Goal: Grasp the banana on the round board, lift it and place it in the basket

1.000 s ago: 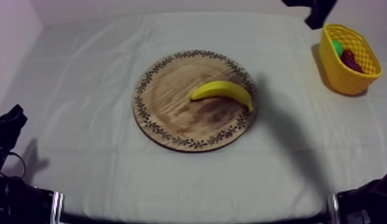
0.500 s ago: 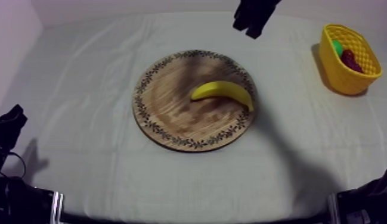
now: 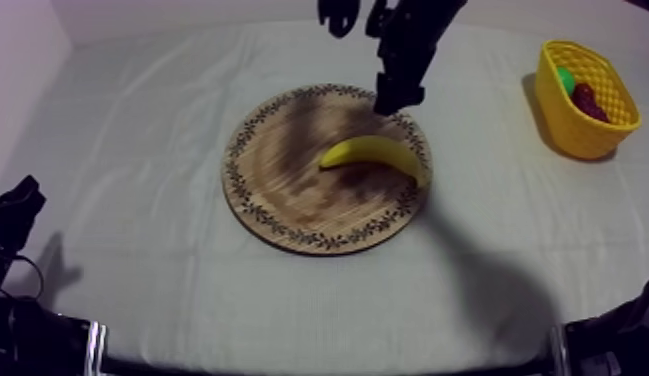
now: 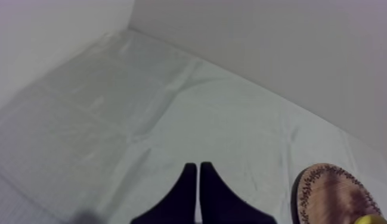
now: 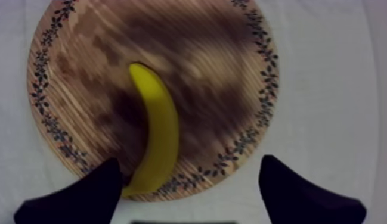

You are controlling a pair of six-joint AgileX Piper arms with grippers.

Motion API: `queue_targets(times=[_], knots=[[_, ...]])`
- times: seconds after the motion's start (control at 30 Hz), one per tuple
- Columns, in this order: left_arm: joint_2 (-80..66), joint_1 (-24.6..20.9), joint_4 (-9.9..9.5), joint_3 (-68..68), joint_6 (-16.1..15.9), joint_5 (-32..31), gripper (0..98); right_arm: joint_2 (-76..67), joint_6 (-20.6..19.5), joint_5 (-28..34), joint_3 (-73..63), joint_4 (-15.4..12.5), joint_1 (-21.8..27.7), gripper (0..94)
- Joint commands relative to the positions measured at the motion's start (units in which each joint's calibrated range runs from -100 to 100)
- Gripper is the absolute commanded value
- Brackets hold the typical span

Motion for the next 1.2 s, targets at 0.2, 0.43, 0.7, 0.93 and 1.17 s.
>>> queue_targets(times=[0.2, 0.43, 0.7, 0.93, 1.17], knots=[[0.04, -0.01, -0.02, 0.0, 0.0, 0.0, 0.1, 4.56, -1.3, -0.25, 0.86, 0.8, -1.44, 72.6], [0.04, -0.01, -0.02, 0.0, 0.0, 0.0, 0.1, 9.29, -3.13, -3.33, 1.64, 2.74, -1.96, 72.3], [0.04, -0.01, -0.02, 0.0, 0.0, 0.0, 0.1, 14.21, -3.64, -6.32, 1.55, 4.05, -1.2, 67.6], [0.04, -0.01, -0.02, 0.0, 0.0, 0.0, 0.1, 15.71, -3.56, -6.63, 1.54, 4.54, -1.18, 56.4], [0.04, -0.01, -0.02, 0.0, 0.0, 0.0, 0.1, 15.98, -3.93, -6.07, 1.84, 5.48, -1.86, 43.0]])
